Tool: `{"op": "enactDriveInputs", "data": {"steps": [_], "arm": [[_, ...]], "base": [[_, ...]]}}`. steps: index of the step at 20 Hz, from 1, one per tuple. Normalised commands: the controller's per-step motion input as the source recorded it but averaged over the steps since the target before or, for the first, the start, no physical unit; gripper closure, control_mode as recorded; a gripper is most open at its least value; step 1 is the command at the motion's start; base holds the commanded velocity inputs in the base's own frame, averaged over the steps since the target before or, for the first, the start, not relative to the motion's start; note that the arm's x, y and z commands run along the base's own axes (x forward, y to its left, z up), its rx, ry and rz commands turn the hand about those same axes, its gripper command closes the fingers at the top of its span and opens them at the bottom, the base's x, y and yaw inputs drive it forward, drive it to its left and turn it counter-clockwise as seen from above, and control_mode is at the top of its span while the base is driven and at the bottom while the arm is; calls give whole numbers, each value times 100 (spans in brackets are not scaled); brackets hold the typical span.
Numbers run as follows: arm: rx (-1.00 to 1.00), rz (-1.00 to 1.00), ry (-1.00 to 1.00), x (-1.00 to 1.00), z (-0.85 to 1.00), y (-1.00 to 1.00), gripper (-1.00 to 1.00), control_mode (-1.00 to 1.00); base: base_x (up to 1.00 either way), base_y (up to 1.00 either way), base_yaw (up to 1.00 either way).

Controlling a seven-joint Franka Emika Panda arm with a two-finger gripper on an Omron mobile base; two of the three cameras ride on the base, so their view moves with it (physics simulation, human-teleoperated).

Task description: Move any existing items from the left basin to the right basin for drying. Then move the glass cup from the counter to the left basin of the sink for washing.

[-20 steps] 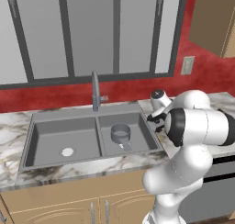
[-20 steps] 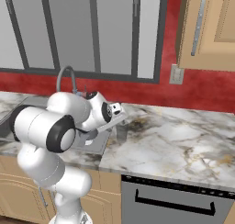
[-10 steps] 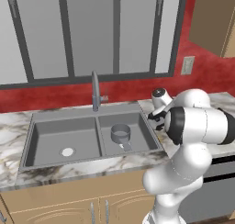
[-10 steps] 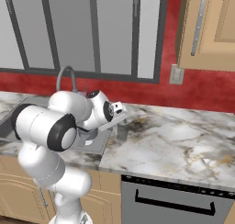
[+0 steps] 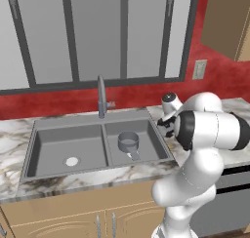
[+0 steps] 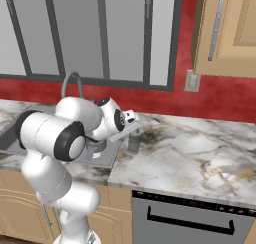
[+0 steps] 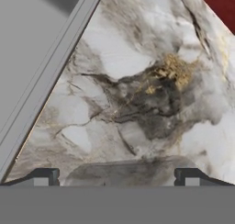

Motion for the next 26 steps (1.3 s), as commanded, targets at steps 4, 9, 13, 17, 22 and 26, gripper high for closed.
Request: {"op": "enactDriveInputs", "data": {"steps": [4,9,13,17,22,26], "arm": [[0,1,0,0,-20,-3,-100,-100],[0,1,0,0,-22,-4,-100,-100],[0,1,0,-1,-28,0,-100,-100],[0,0,0,-19,-28,0,-100,-100],[0,0,0,-36,-29,0,-100,-100],[0,0,0,-47,-30,0,-100,-100]], "base": [[0,0,0],[0,0,0],[0,0,0],[0,0,0],[0,0,0],[0,0,0]]}}
